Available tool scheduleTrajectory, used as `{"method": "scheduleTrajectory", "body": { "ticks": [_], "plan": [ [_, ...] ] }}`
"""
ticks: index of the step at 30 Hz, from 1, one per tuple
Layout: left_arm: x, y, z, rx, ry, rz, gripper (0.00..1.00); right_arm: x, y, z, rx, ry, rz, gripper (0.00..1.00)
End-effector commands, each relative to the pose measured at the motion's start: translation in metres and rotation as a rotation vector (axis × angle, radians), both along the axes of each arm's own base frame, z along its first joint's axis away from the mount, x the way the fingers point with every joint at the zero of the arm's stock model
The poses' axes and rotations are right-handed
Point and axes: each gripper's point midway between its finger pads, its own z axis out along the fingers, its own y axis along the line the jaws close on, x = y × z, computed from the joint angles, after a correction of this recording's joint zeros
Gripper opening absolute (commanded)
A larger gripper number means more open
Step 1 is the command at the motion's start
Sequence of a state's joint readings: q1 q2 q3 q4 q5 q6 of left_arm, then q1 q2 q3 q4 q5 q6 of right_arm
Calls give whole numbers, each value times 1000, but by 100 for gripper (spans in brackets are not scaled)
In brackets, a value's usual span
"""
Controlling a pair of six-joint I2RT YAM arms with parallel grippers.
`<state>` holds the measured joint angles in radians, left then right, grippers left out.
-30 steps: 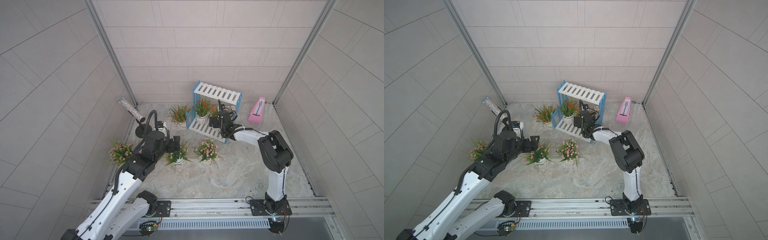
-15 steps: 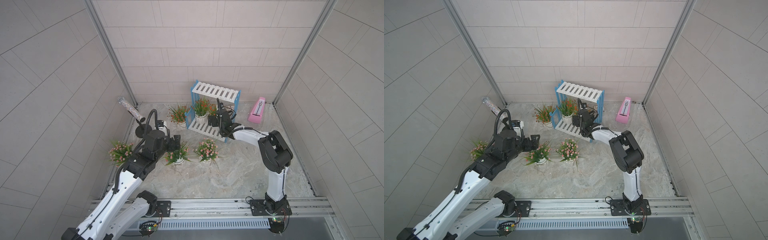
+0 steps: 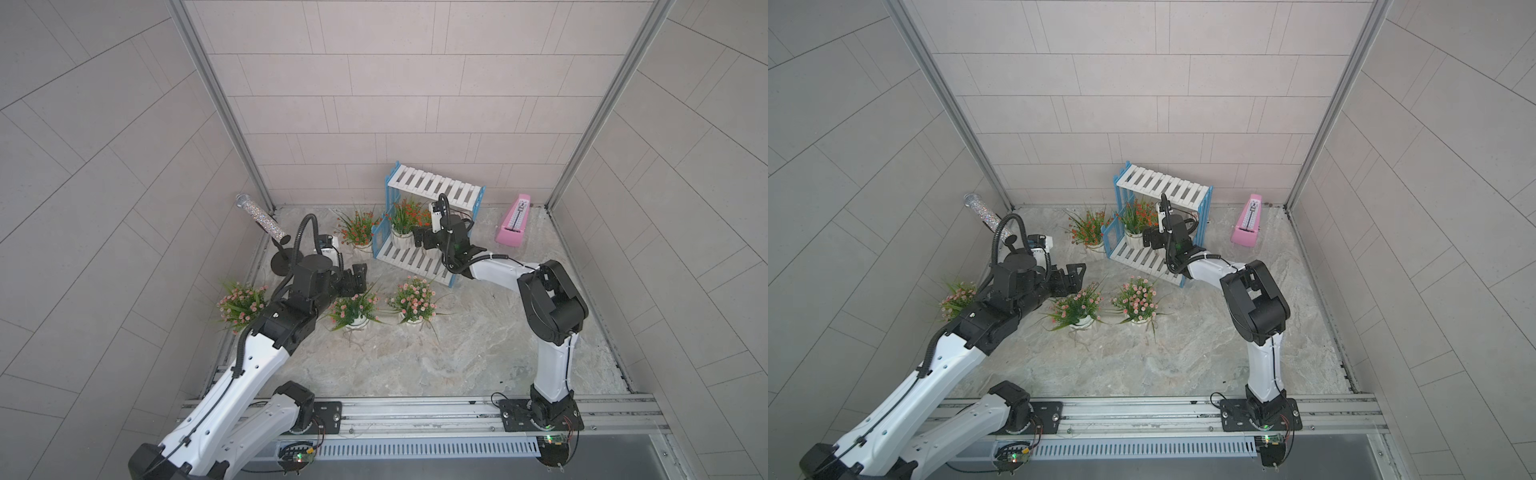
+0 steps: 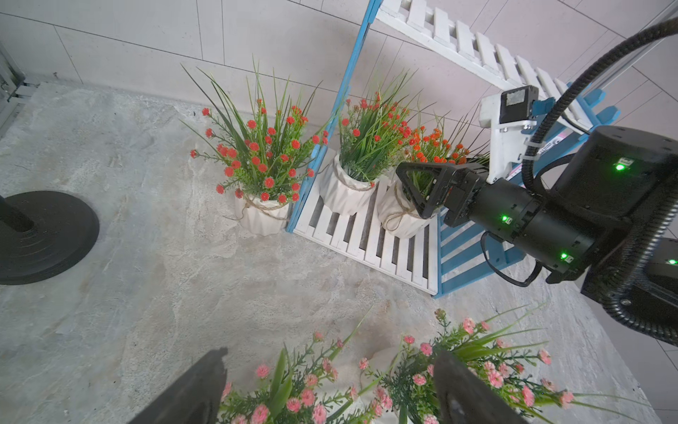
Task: Place the baby's breath potted plants on the rack by color
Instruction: Place the baby's breath potted plant on the rack.
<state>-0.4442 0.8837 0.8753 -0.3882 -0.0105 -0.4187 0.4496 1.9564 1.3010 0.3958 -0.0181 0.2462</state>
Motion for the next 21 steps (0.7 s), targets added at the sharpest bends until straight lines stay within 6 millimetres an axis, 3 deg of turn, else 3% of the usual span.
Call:
{"method": "scheduleTrajectory", "body": {
  "ticks": [1,10,16,21],
  "plan": [
    [6,-2,15,-21,-43,-1,93,-7,2,3,5,2,20,99],
    [15,0,16,36,-14,12,93,-47,0,35,54,-20,94,99],
    [27,2,9,84,14,43,93,-76,26,62,160,-13,282,99],
    [34,1,-3,106,43,54,92,-68,21,53,118,23,258,99]
  ]
}}
